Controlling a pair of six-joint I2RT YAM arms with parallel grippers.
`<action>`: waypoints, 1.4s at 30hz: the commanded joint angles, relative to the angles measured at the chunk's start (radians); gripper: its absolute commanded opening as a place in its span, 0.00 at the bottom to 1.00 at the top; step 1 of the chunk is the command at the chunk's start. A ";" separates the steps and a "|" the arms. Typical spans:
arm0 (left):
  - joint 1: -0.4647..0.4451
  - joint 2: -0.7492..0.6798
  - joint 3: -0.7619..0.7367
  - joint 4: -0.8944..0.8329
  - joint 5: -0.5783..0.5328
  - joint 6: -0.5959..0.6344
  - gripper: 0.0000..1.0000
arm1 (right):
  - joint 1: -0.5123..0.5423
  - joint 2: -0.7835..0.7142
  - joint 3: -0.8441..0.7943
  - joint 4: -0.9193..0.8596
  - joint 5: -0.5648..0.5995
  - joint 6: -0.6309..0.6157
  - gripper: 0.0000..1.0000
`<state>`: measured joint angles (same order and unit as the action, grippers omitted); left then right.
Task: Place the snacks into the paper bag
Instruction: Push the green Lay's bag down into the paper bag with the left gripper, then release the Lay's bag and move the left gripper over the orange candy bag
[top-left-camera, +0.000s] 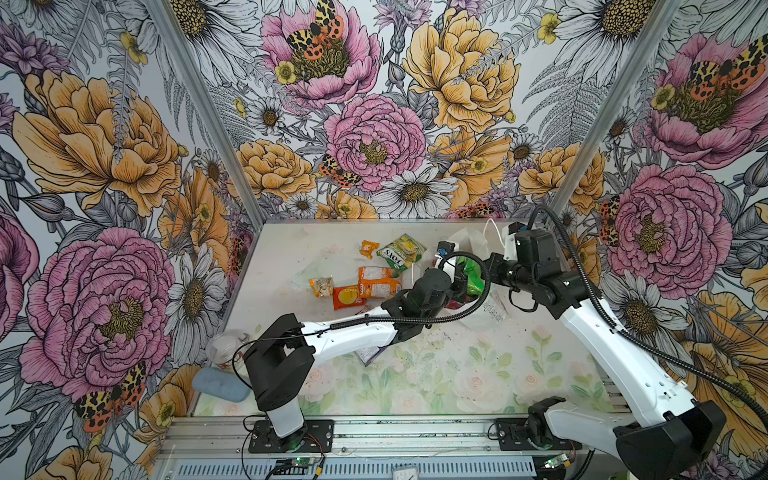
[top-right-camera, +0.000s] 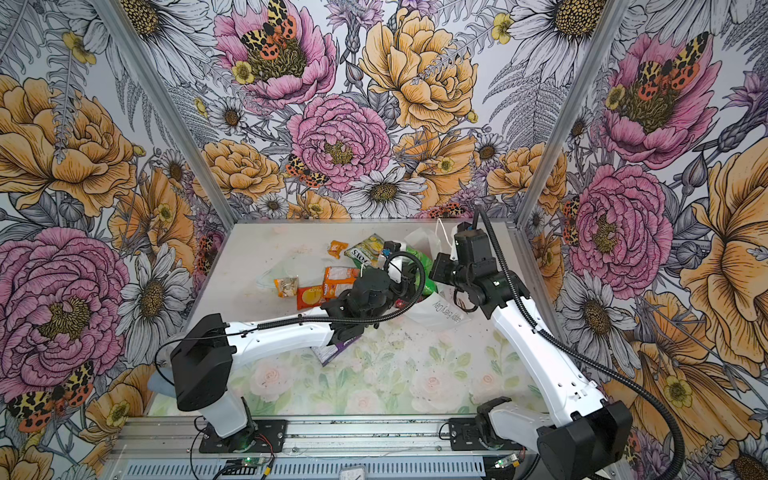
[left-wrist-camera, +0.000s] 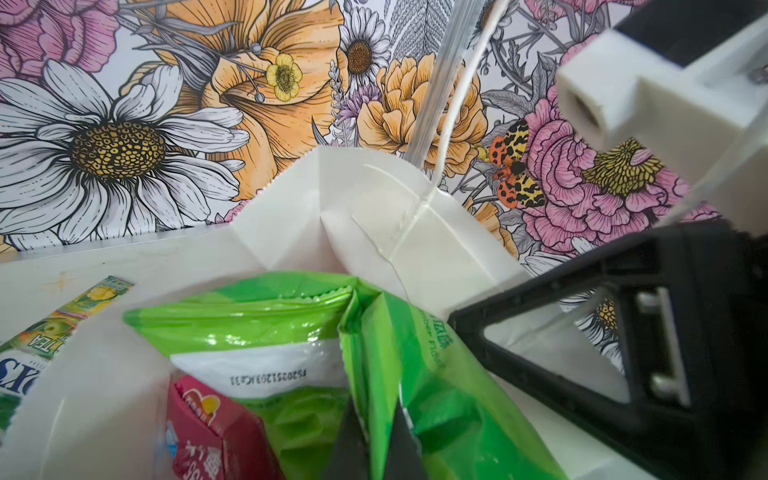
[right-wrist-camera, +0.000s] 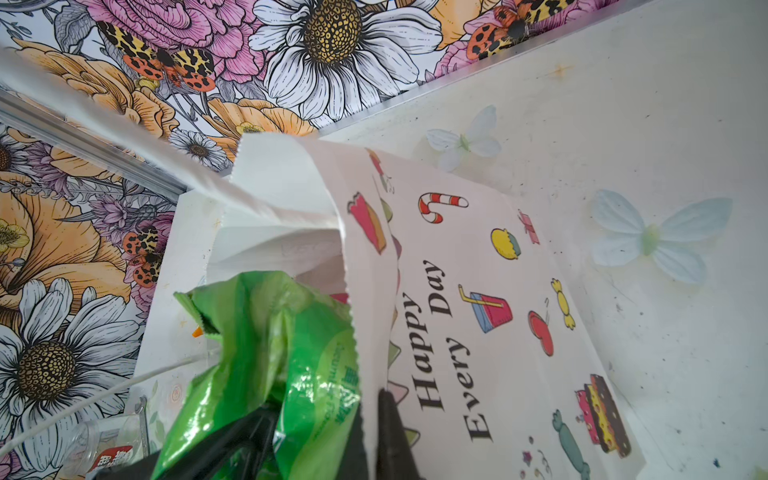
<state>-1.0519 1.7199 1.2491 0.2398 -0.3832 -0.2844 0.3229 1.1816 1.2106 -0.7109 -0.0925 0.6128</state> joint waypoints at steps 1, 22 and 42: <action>-0.023 0.040 0.036 -0.197 0.071 -0.027 0.00 | 0.004 -0.022 0.043 0.062 -0.002 0.005 0.00; 0.045 0.223 0.247 -0.443 0.391 -0.024 0.02 | 0.003 -0.027 0.037 0.064 0.008 0.008 0.00; 0.153 -0.330 0.029 -0.418 0.259 -0.140 0.85 | -0.004 -0.027 0.037 0.046 0.055 -0.018 0.00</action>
<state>-0.9394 1.4555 1.3098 -0.1879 -0.1043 -0.3851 0.3218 1.1816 1.2106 -0.7216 -0.0647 0.6098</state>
